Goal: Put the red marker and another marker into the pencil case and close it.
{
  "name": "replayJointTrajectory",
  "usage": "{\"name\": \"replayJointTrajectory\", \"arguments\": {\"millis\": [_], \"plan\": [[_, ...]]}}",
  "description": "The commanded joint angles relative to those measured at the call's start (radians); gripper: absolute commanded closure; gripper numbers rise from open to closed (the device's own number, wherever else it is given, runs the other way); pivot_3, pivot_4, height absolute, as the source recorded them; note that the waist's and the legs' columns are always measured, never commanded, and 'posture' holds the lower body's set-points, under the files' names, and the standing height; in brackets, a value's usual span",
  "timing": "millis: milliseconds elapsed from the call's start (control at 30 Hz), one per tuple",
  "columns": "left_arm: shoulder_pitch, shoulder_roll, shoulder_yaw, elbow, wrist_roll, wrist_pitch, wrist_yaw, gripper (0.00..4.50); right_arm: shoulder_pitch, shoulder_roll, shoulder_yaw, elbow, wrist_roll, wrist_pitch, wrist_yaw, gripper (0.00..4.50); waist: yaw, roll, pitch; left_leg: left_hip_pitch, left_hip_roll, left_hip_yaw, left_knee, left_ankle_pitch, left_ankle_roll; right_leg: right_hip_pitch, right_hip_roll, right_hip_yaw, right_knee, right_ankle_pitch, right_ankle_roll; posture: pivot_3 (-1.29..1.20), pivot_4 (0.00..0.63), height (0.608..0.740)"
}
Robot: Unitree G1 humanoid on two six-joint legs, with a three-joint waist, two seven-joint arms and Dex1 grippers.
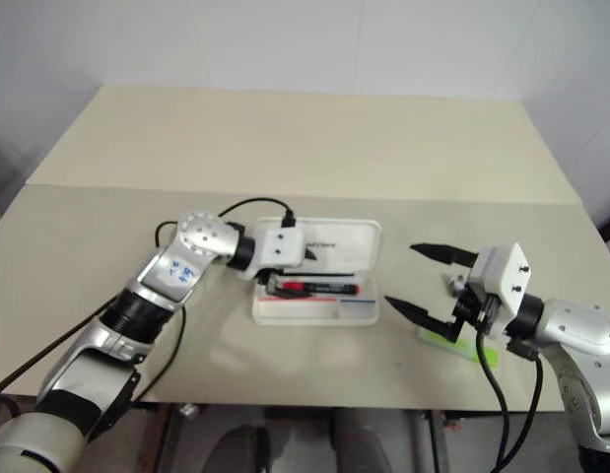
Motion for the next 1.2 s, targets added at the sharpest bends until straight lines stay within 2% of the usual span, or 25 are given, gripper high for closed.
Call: {"name": "replayJointTrajectory", "arguments": {"millis": [33,200,333,533,733,867,1033,1200], "plan": [[-0.014,-0.010,0.045,-0.093,-0.063,-0.021,-0.028,0.88,-0.017,0.006,0.002,-0.019,0.010,-0.008,-0.008,0.00,0.000,0.000,0.000,0.000,0.000,0.000,0.000,0.000,0.000,0.000,0.000,0.000,0.000,0.000,0.000,0.00,0.150,0.740],[0.009,0.014,0.076,-0.163,-0.121,-0.020,-0.070,0.88,-0.028,0.007,0.002,-0.004,0.022,0.004,-0.009,0.00,-0.001,0.000,0.000,0.000,0.000,0.000,0.000,0.000,0.000,0.000,0.000,0.000,0.000,0.000,0.000,0.00,0.150,0.740],[0.049,0.051,0.133,-0.173,-0.175,-0.060,-0.083,0.07,-0.032,-0.008,-0.011,-0.001,0.036,0.064,-0.039,0.00,-0.002,0.000,0.000,0.001,0.000,0.000,0.000,0.000,0.000,0.000,0.000,0.000,0.001,0.000,0.000,0.00,0.150,0.740],[0.136,0.085,0.272,-0.234,-0.408,-0.068,-0.206,0.03,0.032,-0.118,-0.099,-0.062,0.018,0.362,-0.211,0.00,0.001,0.001,0.000,0.001,0.000,0.000,0.000,0.000,0.000,0.000,-0.001,0.000,0.001,0.000,0.000,0.00,0.150,0.740],[0.202,0.138,0.345,-0.286,-0.528,-0.032,-0.259,0.03,0.096,-0.195,-0.210,-0.117,0.030,0.698,-0.357,0.00,0.001,0.001,-0.001,0.001,0.000,0.000,0.001,0.000,0.000,0.001,-0.001,0.000,0.000,0.000,0.000,0.00,0.150,0.740],[0.228,0.155,0.389,-0.321,-0.593,0.012,-0.235,0.03,0.128,-0.216,-0.287,-0.157,0.073,0.914,-0.384,0.00,-0.002,0.001,-0.001,0.002,0.000,0.000,0.001,0.000,0.000,0.001,-0.001,0.000,0.001,0.000,0.000,0.00,0.150,0.740],[0.282,0.185,0.390,-0.348,-0.599,0.004,-0.250,0.03,0.236,-0.252,-0.311,-0.270,0.100,0.865,-0.235,0.00,-0.002,0.001,-0.001,0.002,0.000,-0.001,0.000,0.000,0.000,0.002,0.000,0.000,0.000,0.000,-0.001,0.00,0.150,0.740],[0.300,0.194,0.392,-0.360,-0.598,-0.032,-0.270,0.03,0.329,-0.308,-0.278,-0.229,0.032,0.756,-0.126,0.00,-0.002,0.000,-0.001,0.003,0.000,0.000,0.001,0.000,0.000,0.006,-0.001,0.000,-0.004,0.000,0.000,0.00,0.150,0.740]]}}
